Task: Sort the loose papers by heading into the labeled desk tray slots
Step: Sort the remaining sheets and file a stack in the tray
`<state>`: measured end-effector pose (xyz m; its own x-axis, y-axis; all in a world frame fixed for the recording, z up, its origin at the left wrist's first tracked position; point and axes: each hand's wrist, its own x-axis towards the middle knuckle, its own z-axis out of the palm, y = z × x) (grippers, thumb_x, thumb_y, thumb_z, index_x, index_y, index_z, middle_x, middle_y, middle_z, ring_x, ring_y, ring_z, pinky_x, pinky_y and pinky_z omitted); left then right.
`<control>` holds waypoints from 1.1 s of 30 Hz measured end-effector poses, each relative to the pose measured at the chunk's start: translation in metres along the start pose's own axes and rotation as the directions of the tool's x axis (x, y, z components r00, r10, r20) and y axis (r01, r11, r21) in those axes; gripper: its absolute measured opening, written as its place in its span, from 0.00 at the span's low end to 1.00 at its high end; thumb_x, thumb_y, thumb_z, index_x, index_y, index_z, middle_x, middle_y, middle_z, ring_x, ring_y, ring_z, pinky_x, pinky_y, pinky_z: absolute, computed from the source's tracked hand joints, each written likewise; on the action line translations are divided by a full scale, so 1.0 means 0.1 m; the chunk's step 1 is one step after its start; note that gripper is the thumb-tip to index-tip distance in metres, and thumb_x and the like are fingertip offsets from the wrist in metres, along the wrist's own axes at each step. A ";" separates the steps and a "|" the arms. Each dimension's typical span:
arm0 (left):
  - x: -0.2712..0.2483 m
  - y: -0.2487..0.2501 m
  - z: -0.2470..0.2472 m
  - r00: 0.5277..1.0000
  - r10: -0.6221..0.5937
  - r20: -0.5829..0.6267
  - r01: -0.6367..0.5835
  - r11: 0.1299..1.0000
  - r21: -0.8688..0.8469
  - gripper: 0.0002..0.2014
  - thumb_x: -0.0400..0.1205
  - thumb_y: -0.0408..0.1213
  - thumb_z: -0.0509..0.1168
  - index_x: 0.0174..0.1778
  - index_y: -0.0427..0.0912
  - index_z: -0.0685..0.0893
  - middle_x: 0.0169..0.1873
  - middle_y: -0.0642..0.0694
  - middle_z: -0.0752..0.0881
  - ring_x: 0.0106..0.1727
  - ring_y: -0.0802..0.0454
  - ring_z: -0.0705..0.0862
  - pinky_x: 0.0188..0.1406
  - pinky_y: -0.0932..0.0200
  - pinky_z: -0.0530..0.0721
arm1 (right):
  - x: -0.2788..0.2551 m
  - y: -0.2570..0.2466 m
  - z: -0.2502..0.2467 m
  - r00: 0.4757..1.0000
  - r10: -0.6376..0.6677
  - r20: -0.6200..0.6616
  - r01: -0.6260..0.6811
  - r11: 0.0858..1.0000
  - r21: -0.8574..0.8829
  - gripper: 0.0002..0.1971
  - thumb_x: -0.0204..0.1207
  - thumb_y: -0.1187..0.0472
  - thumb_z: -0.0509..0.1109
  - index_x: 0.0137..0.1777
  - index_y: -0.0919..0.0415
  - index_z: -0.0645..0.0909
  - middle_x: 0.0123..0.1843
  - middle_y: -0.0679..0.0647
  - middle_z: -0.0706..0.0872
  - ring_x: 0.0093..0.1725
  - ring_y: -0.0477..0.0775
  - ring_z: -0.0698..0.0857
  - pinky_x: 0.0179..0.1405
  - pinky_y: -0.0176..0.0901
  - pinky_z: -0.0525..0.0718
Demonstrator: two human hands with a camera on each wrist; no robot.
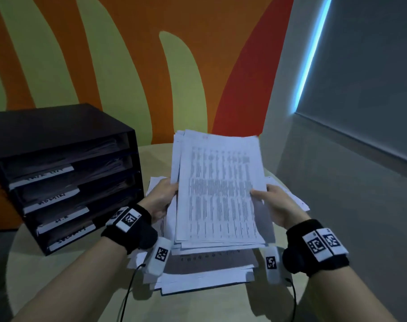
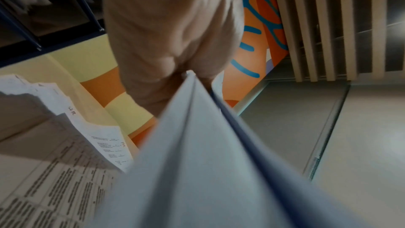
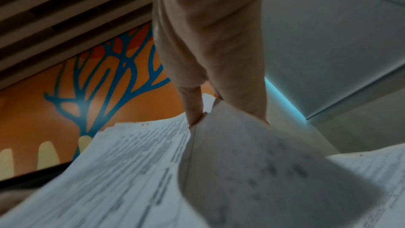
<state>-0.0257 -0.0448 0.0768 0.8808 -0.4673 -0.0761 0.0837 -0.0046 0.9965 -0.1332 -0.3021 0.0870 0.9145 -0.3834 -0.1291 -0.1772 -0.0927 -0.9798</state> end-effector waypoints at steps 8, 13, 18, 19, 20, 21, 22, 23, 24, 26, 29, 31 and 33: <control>-0.18 0.09 -0.08 0.995 0.078 0.062 -0.077 0.997 -0.020 0.27 0.80 0.60 0.59 0.70 0.48 0.80 0.51 0.48 0.87 0.43 0.53 0.89 0.37 0.62 0.87 | -0.04 -0.04 0.26 0.988 -0.126 -0.088 0.118 0.989 -0.094 0.08 0.76 0.74 0.67 0.47 0.65 0.86 0.45 0.63 0.91 0.43 0.61 0.89 0.44 0.52 0.85; -0.14 0.32 -0.14 0.912 0.354 -0.208 -0.310 0.926 0.215 0.09 0.84 0.32 0.66 0.56 0.31 0.82 0.40 0.44 0.84 0.38 0.51 0.84 0.29 0.68 0.80 | -0.27 -0.40 0.47 0.886 -0.454 -0.095 0.436 0.884 -0.168 0.05 0.83 0.63 0.63 0.56 0.54 0.75 0.47 0.46 0.86 0.45 0.46 0.85 0.43 0.39 0.82; -0.21 0.52 -0.20 0.777 0.551 -0.303 -0.535 0.833 0.144 0.09 0.82 0.30 0.68 0.41 0.48 0.87 0.36 0.51 0.88 0.41 0.53 0.88 0.45 0.57 0.87 | -0.33 -0.58 0.61 0.802 -0.587 -0.111 0.583 0.809 -0.072 0.09 0.84 0.65 0.63 0.62 0.65 0.69 0.50 0.48 0.83 0.41 0.29 0.83 0.42 0.22 0.79; -0.23 0.50 -0.23 0.784 0.540 -0.304 -0.521 0.840 0.149 0.08 0.81 0.29 0.70 0.41 0.48 0.87 0.36 0.52 0.89 0.41 0.55 0.88 0.45 0.58 0.87 | -0.33 -0.57 0.63 0.802 -0.588 -0.106 0.585 0.809 -0.062 0.10 0.84 0.67 0.64 0.62 0.65 0.69 0.51 0.49 0.83 0.42 0.27 0.83 0.42 0.21 0.78; -0.23 0.45 -0.26 0.808 0.508 -0.300 -0.489 0.861 0.141 0.07 0.80 0.30 0.71 0.41 0.48 0.87 0.37 0.52 0.90 0.41 0.56 0.89 0.46 0.57 0.87 | -0.32 -0.53 0.65 0.811 -0.578 -0.095 0.574 0.816 -0.064 0.11 0.83 0.67 0.64 0.62 0.65 0.69 0.53 0.49 0.84 0.43 0.26 0.83 0.43 0.20 0.78; -0.21 0.37 -0.31 0.839 0.456 -0.298 -0.443 0.889 0.114 0.07 0.78 0.30 0.73 0.44 0.48 0.88 0.41 0.51 0.91 0.45 0.54 0.90 0.49 0.54 0.88 | -0.30 -0.48 0.68 0.830 -0.554 -0.069 0.550 0.833 -0.067 0.12 0.83 0.67 0.66 0.64 0.64 0.70 0.55 0.49 0.85 0.46 0.27 0.84 0.46 0.22 0.80; -0.19 0.26 -0.37 0.879 0.383 -0.284 -0.374 0.923 0.089 0.09 0.77 0.30 0.75 0.49 0.47 0.87 0.46 0.48 0.91 0.49 0.51 0.90 0.53 0.51 0.88 | -0.26 -0.38 0.70 0.857 -0.514 -0.032 0.510 0.857 -0.073 0.15 0.82 0.66 0.67 0.66 0.62 0.71 0.58 0.49 0.86 0.51 0.31 0.86 0.50 0.26 0.82; -0.18 0.15 -0.42 0.917 0.310 -0.251 -0.306 0.950 0.056 0.14 0.75 0.30 0.76 0.55 0.45 0.86 0.52 0.45 0.90 0.54 0.48 0.89 0.58 0.47 0.86 | -0.23 -0.28 0.72 0.888 -0.459 0.007 0.458 0.885 -0.086 0.18 0.80 0.66 0.69 0.68 0.60 0.73 0.60 0.50 0.87 0.55 0.37 0.87 0.55 0.33 0.84; -0.17 0.02 -0.47 0.948 0.236 -0.212 -0.231 0.972 0.047 0.18 0.74 0.30 0.77 0.59 0.43 0.84 0.55 0.42 0.89 0.57 0.46 0.89 0.62 0.44 0.85 | -0.19 -0.16 0.73 0.914 -0.403 0.040 0.405 0.909 -0.094 0.18 0.79 0.68 0.70 0.68 0.60 0.75 0.62 0.52 0.87 0.57 0.43 0.88 0.57 0.39 0.85; -0.18 -0.20 -0.53 0.980 0.149 -0.130 -0.132 0.983 0.127 0.19 0.74 0.30 0.77 0.60 0.39 0.83 0.57 0.37 0.88 0.58 0.41 0.88 0.62 0.43 0.84 | -0.15 0.04 0.76 0.947 -0.313 0.074 0.318 0.944 -0.088 0.17 0.79 0.73 0.67 0.66 0.60 0.76 0.63 0.57 0.87 0.57 0.49 0.87 0.54 0.40 0.87; -0.16 -0.38 -0.57 0.987 0.121 -0.106 -0.088 0.959 0.269 0.10 0.79 0.29 0.72 0.54 0.29 0.83 0.44 0.34 0.87 0.46 0.39 0.87 0.50 0.43 0.86 | -0.11 0.17 0.77 0.960 -0.276 0.045 0.279 0.957 -0.077 0.18 0.78 0.72 0.68 0.66 0.58 0.75 0.63 0.57 0.86 0.59 0.55 0.86 0.52 0.42 0.86; -0.15 -0.32 -0.60 0.979 0.177 -0.104 -0.129 0.924 0.361 0.13 0.79 0.32 0.71 0.51 0.24 0.82 0.37 0.38 0.83 0.40 0.45 0.83 0.40 0.48 0.82 | -0.09 0.12 0.76 0.948 -0.315 -0.056 0.306 0.944 -0.124 0.24 0.76 0.68 0.73 0.69 0.57 0.71 0.66 0.54 0.83 0.63 0.54 0.83 0.56 0.44 0.83; -0.17 -0.12 -0.60 0.965 0.256 -0.058 -0.200 0.862 0.465 0.06 0.80 0.29 0.68 0.41 0.28 0.85 0.33 0.42 0.82 0.36 0.49 0.82 0.36 0.56 0.78 | -0.08 -0.05 0.73 0.884 -0.424 -0.197 0.382 0.898 -0.221 0.35 0.73 0.65 0.77 0.77 0.57 0.63 0.74 0.52 0.74 0.73 0.52 0.73 0.69 0.47 0.75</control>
<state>-0.0135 0.0160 0.0640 0.8986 -0.4006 0.1793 -0.3211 -0.3216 0.8908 -0.1130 -0.2320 0.0814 0.8119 -0.4805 0.3315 0.1097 -0.4322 -0.8951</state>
